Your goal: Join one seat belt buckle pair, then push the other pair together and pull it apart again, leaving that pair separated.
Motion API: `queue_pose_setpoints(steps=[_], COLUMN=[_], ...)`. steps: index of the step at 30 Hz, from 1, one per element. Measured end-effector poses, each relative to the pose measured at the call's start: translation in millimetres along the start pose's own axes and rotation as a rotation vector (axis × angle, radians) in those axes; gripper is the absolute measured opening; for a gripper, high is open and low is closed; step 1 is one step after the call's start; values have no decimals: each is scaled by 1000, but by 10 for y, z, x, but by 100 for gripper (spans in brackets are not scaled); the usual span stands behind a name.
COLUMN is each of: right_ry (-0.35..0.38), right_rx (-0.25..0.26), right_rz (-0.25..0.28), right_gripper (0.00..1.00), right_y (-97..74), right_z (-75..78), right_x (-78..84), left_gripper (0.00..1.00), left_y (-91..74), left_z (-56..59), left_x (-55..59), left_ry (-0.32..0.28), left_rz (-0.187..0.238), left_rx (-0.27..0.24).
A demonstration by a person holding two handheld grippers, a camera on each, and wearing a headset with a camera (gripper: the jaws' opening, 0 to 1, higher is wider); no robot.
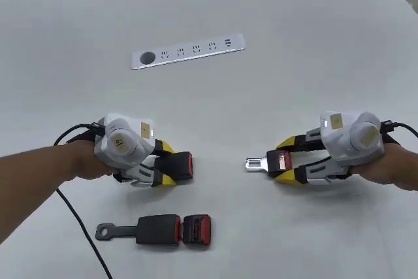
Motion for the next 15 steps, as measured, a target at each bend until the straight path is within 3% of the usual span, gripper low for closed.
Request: queue_pose_setpoints(steps=[3, 5, 7, 8, 9, 11, 15], right_ry=[-8, -21, -60, -42, 3, 25, 111], right_rx=[-7, -6, 37, 40, 62, 118, 197], right_rz=[-4, -7, -29, -21, 16, 53, 127], right_gripper=[37, 38, 43, 48, 54, 58, 65], right_y=[1, 6, 1, -5, -20, -76, -161], right_z=[-4, -5, 36, 38, 37, 87, 131], right_x=[-7, 0, 41, 35, -6, -73, -202], left_gripper=[36, 41, 53, 64, 69, 72, 75], left_y=[5, 9, 6, -33, -61, -144, -353], left_z=[-7, 27, 98, 65, 47, 82, 104], left_x=[-10, -21, -8, 31, 18, -8, -34], left_ry=[-24, -9, 6, 33, 10, -70, -141], left_rz=[-21, -41, -86, -129, -106, -48, 16], left_rx=[-1, 15, 16, -14, -65, -72, -136])
Point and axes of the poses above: the centre of the closed fingertips' face, and the gripper's own axes: y roughly forward along the fingers, z roughly to its right, x roughly out of its underside, the point moved 5 cm from there along -y, roughly backward along the fingers, and after that the axes turned 4 degrees about x, right-handed, at the moved point
